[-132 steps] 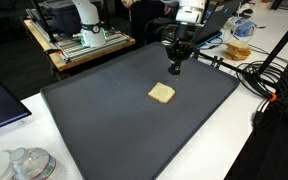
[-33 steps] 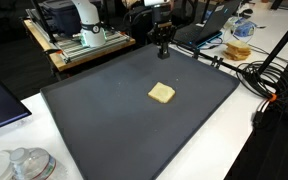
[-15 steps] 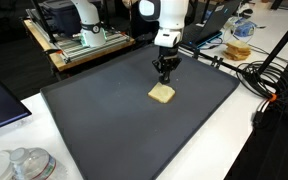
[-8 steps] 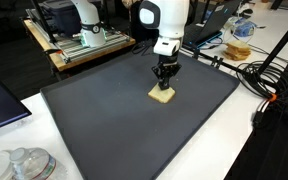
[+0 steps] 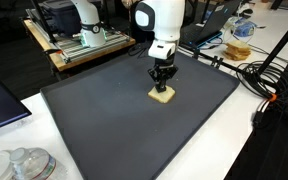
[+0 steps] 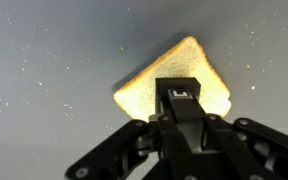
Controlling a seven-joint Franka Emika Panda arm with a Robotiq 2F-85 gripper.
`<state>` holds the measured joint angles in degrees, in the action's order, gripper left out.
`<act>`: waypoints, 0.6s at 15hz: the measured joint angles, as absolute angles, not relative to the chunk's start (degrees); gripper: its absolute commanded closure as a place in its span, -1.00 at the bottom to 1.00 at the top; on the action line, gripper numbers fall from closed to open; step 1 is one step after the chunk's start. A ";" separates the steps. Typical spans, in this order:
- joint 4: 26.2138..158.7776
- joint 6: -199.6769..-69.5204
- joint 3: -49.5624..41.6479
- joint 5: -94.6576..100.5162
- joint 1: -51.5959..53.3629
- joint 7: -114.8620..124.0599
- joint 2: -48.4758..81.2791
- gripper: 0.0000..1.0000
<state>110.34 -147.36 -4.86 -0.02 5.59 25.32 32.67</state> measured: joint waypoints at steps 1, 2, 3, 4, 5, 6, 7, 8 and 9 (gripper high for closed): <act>110.34 -147.36 -4.81 -0.17 5.46 24.73 32.67 0.89; 110.34 -147.36 -4.74 -0.31 5.38 24.15 32.67 0.89; 110.34 -147.36 -4.68 -0.42 5.34 23.66 32.67 0.89; 110.34 -147.36 -4.64 -0.52 5.33 23.14 32.67 0.89; 110.34 -147.36 -4.59 -0.60 5.32 22.66 32.67 0.89; 110.34 -147.36 -4.53 -0.63 5.32 22.24 32.67 0.89; 110.34 -147.36 -4.46 -0.63 5.32 21.96 32.67 0.89; 110.34 -147.36 -4.39 -0.63 5.32 21.77 32.67 0.89; 110.34 -147.36 -4.32 -0.63 5.33 21.65 32.67 0.89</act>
<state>110.34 -147.36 -4.32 -0.63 5.33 21.65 32.67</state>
